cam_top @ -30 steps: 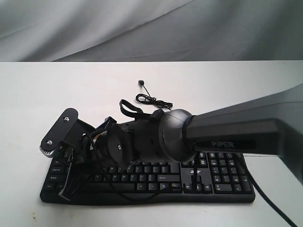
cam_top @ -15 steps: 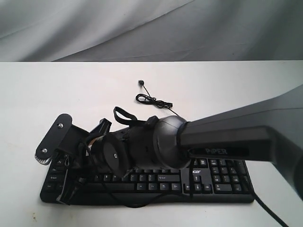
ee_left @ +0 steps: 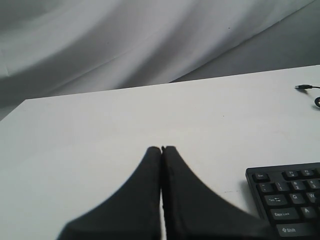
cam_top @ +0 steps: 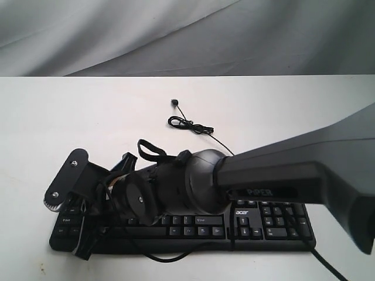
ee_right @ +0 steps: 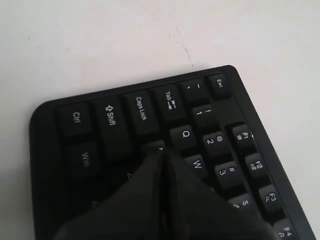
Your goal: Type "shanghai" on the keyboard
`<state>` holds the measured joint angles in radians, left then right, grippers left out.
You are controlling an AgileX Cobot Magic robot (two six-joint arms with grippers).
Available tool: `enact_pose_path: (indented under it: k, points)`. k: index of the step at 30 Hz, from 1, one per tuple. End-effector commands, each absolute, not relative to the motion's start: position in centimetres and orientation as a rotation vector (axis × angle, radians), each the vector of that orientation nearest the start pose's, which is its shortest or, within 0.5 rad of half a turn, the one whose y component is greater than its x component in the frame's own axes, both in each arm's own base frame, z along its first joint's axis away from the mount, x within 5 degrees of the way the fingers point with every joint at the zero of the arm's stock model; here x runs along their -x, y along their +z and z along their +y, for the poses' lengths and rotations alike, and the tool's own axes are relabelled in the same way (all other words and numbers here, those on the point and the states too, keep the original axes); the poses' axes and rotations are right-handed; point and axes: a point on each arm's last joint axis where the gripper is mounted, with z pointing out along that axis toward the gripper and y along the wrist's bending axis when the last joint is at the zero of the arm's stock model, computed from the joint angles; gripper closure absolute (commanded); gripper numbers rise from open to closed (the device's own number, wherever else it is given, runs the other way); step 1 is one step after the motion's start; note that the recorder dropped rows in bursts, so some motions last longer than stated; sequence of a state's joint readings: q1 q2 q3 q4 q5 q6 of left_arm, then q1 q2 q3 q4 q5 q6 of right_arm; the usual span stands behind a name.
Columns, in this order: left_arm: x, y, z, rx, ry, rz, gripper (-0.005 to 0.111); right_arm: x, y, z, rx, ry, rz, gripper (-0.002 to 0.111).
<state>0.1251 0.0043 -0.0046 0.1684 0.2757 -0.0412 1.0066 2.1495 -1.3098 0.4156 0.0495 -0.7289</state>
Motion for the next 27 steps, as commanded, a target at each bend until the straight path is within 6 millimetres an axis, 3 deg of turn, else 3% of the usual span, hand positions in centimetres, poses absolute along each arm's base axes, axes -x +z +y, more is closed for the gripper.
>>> enact_pose_path:
  k: [1, 27]
  points:
    - [-5.41, 18.94, 1.04, 0.034, 0.208, 1.750, 0.107, -24.08, 12.03, 38.15, 1.465, 0.348, 1.865, 0.108]
    - [-5.41, 18.94, 1.04, 0.034, 0.208, 1.750, 0.107, -24.55, 11.27, 38.04, 1.448, 0.333, 1.866, 0.108]
